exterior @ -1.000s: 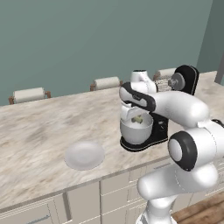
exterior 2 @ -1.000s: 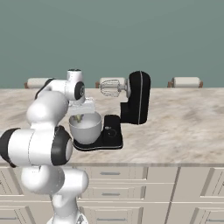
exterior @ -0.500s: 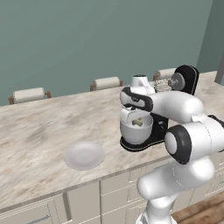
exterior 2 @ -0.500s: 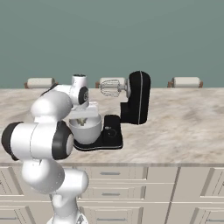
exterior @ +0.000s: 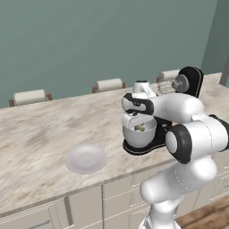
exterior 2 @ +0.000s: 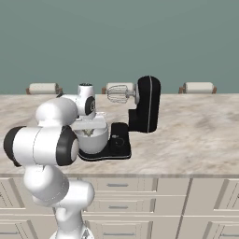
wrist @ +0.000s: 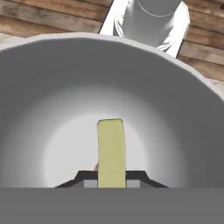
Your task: Add butter and sugar cubes to the stand mixer bowl and then turn on the stand mixer to begin making frosting.
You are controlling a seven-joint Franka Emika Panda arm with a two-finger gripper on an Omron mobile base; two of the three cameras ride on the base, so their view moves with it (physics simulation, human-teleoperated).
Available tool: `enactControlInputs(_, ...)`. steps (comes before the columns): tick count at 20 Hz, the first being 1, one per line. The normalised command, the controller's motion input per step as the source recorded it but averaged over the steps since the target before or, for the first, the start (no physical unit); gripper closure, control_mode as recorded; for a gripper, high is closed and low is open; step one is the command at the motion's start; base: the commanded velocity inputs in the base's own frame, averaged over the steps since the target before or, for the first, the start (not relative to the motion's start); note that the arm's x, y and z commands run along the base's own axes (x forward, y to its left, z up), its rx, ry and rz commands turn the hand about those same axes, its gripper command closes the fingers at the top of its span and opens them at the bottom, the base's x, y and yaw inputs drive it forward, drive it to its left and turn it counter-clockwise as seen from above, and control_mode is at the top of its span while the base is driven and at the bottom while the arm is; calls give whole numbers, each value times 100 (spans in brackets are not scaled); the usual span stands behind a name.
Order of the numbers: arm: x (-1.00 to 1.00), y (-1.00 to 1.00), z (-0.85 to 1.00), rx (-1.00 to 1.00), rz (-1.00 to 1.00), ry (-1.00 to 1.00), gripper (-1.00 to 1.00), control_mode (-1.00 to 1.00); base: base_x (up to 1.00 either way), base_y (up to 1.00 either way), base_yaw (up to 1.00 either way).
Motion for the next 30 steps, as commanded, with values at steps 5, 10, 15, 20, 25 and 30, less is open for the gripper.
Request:
enactControlInputs(5, 10, 0, -19, -2, -5, 0, 100, -100, 0, 0, 0)
enactControlInputs(10, 16, 0, -14, -4, -5, 0, -100, -100, 0, 0, 0)
enactControlInputs(15, 14, 0, -8, -2, -5, 0, -100, -100, 0, 0, 0)
enactControlInputs(20, 9, -1, -3, 0, -4, -1, -100, -100, 0, 0, 0)
enactControlInputs(25, -20, -5, 30, 0, 0, -22, -100, -100, 0, 0, 0)
enactControlInputs(30, -32, -7, 27, 0, 0, -26, -100, -100, 0, 0, 0)
